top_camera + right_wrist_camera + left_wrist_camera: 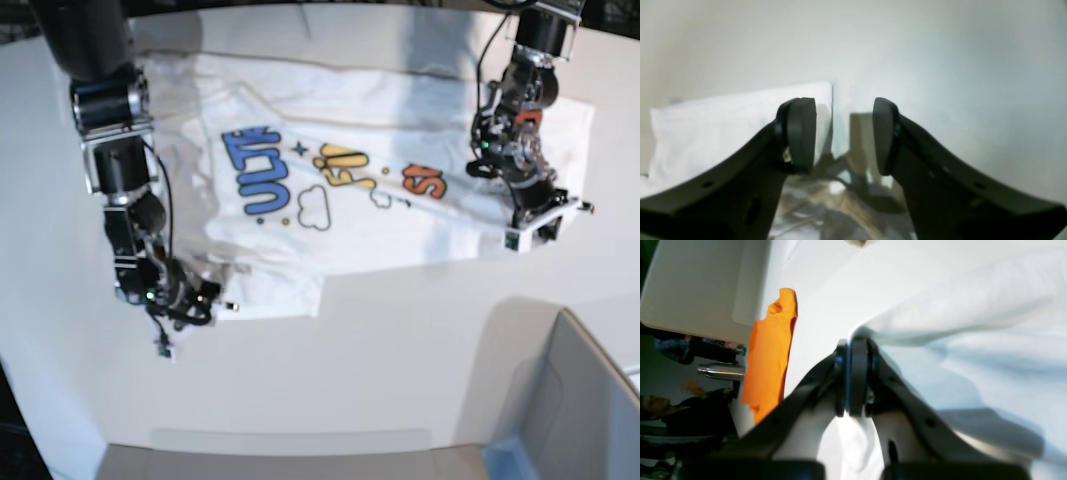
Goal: Layout the t-shirt on the table in an organized manner, then fold the t-shirt properly
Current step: 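Drag the hem corner with the right gripper to straighten the hem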
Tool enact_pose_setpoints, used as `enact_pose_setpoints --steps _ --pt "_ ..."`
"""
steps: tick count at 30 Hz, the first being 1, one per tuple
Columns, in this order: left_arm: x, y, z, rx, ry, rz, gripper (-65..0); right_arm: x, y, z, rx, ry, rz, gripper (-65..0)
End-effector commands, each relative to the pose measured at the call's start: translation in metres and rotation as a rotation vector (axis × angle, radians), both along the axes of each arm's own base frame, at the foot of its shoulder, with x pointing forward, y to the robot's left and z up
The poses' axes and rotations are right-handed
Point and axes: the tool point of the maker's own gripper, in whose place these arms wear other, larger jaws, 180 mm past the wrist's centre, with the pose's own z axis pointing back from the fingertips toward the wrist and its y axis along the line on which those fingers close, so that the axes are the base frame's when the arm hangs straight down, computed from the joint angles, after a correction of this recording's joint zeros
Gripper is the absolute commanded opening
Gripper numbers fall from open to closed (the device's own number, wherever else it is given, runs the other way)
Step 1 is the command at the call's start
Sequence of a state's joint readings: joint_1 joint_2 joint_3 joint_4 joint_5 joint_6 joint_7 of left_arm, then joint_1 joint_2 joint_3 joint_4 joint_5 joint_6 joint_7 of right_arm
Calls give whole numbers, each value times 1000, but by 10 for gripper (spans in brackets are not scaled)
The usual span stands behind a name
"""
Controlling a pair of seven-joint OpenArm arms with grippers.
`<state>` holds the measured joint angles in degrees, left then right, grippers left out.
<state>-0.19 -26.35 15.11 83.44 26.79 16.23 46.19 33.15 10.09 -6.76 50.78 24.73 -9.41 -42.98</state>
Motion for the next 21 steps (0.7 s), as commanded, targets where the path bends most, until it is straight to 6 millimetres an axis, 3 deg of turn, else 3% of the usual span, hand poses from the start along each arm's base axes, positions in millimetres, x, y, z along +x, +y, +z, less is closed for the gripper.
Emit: enact_pose_setpoints --steps 1,8,11,16,21 --pt "10 3 18 28 -55 -12 -648 18 0 23 6 -66 -5 -371" --pt "10 2 18 26 -55 -13 -648 10 12 5 18 -14 5 -384" --pt "10 2 18 28 -56 -13 -648 10 25 4 33 -16 46 -458" --pt "10 3 18 28 -55 -12 -648 10 38 6 46 -21 76 -650" --pt "9 3 18 29 -54 -11 -649 10 36 6 42 -19 78 -650"
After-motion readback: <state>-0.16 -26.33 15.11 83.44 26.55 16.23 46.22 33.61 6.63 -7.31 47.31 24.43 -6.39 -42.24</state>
